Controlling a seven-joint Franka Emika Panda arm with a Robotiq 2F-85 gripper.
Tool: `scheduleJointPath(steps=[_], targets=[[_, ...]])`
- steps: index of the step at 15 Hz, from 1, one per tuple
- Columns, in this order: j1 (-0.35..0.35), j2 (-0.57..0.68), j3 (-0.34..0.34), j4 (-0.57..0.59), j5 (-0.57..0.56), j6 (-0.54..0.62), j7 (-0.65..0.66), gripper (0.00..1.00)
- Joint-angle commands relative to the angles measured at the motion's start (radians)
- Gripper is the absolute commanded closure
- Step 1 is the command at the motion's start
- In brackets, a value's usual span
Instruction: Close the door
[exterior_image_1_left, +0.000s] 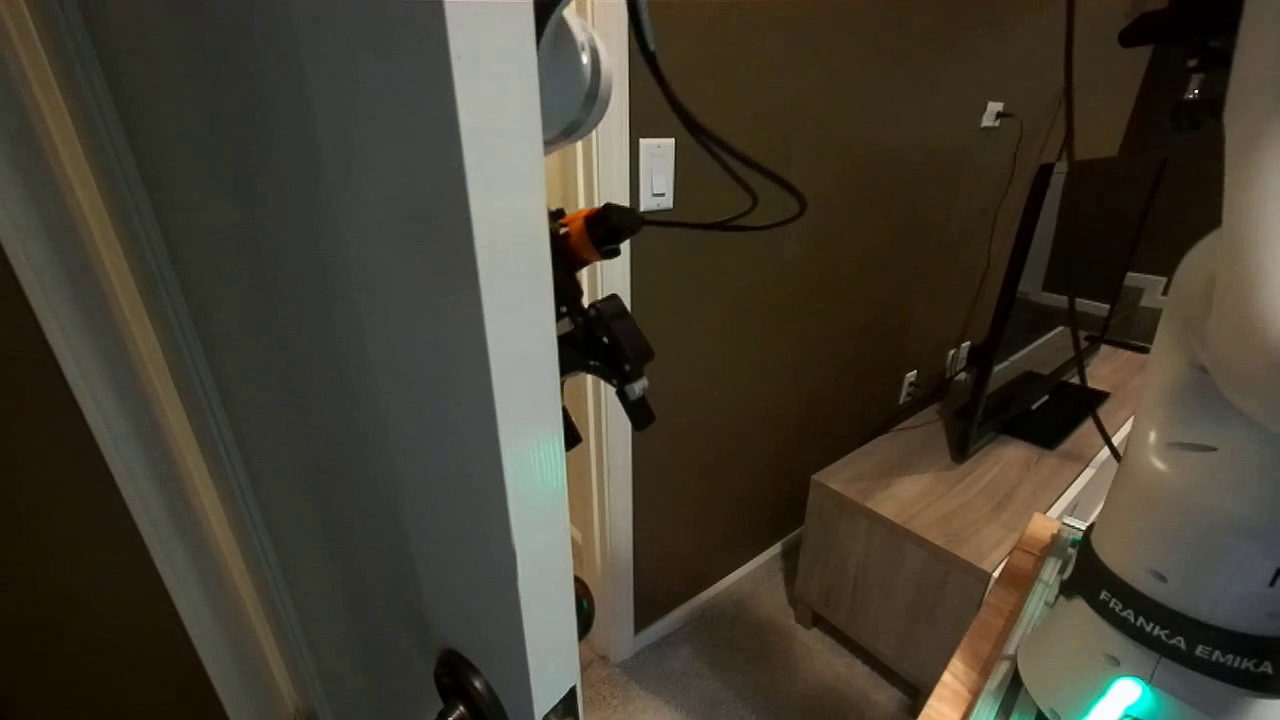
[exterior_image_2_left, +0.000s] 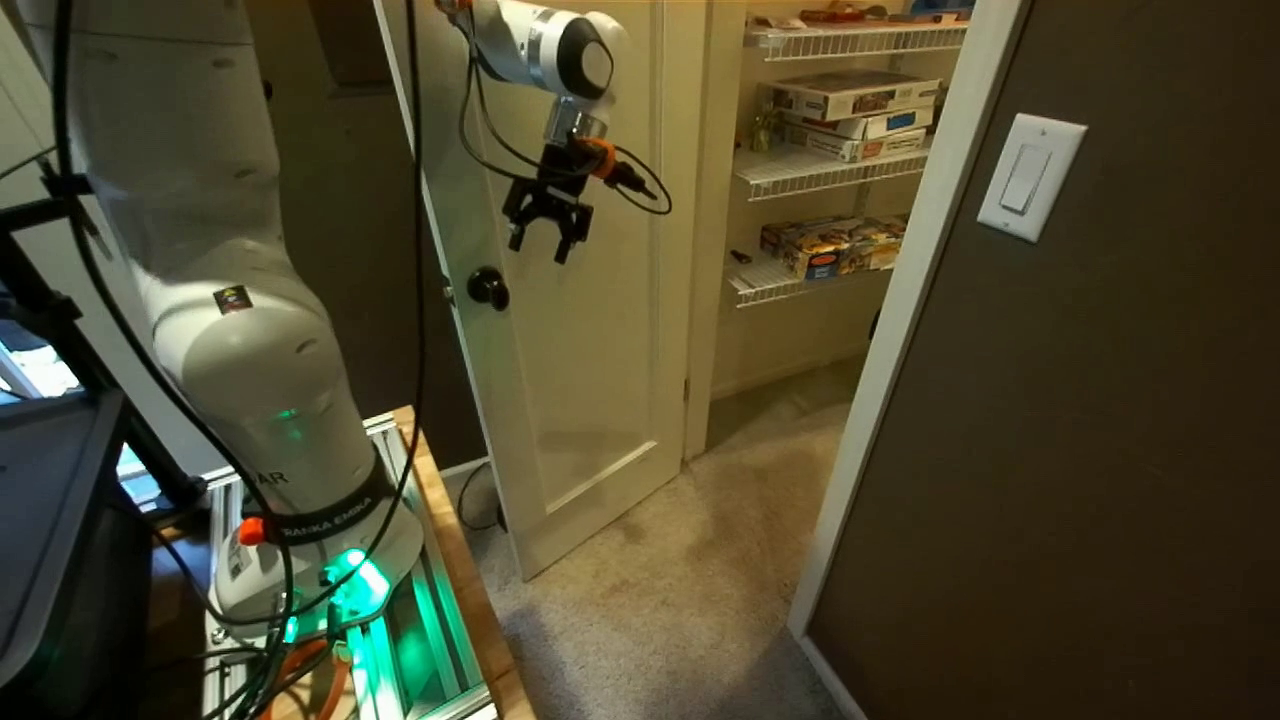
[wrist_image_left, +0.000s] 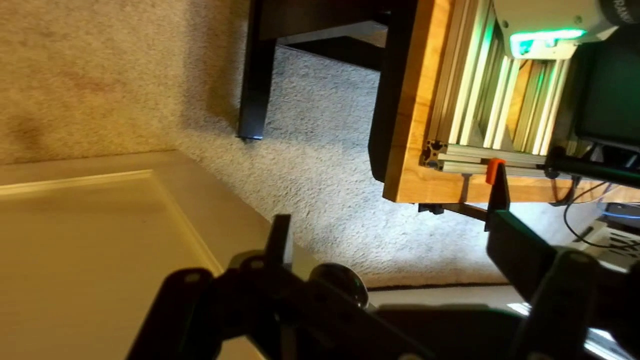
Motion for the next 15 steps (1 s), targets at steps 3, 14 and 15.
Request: scheduleJointPath(steps=[3,14,15], targets=[[-0.046,-0.363,-0.132,-0.223,0.159,0.106,-0.191,0.00],[-0.063,-0.649,-0.362,-0.351,0.178,0.041,-0.064,0.00],[-0.063,-0.652,-0.360,-0.356,0.178,0.044,-0.057,0.00]])
